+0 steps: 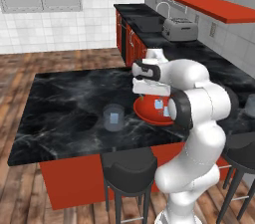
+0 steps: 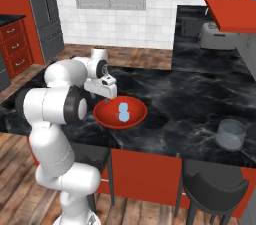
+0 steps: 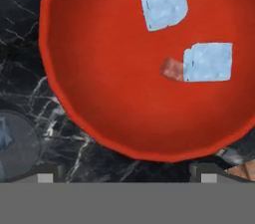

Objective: There are four ice cubes in the ice bowl. Place two ice cubes in each glass of water.

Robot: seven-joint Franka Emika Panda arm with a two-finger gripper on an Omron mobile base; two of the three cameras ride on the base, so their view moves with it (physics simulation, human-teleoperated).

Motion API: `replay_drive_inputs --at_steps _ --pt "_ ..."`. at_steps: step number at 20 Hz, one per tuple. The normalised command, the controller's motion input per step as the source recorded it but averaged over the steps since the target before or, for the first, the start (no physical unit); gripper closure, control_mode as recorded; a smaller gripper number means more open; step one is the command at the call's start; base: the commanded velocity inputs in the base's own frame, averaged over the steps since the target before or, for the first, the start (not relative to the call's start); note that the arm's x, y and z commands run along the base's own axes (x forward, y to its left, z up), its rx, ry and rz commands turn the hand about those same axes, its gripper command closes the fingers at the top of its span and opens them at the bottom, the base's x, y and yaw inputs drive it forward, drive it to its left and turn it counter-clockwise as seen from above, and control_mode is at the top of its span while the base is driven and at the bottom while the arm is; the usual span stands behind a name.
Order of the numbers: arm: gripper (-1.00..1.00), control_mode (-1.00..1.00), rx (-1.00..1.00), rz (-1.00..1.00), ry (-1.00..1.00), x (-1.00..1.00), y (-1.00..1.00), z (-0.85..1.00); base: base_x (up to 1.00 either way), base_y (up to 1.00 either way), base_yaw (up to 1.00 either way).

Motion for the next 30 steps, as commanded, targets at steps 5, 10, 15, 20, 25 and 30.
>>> replay_drive_inputs --at_steps 5,10,15,20,25,30 --pt "-1.00 -1.00 0.00 0.06 0.00 0.07 -0.94 -0.06 0.00 0.00 0.00" --pt "-1.00 -1.00 0.00 0.11 -0.03 0.27 -0.55 -0.43 0.00 0.00 0.00" --pt "-1.00 -1.00 0.00 0.13 -0.05 0.51 -0.04 -0.25 0.00 0.00 0.00" --pt "-1.00 -1.00 0.00 0.11 0.00 0.45 -0.03 -0.19 0.00 0.00 0.00" --pt "-1.00 -1.00 0.00 0.07 0.00 0.50 0.00 -0.24 0.00 0.00 0.00" --pt "-1.00 -1.00 0.00 0.01 0.00 0.40 0.00 -0.28 0.00 0.00 0.00"
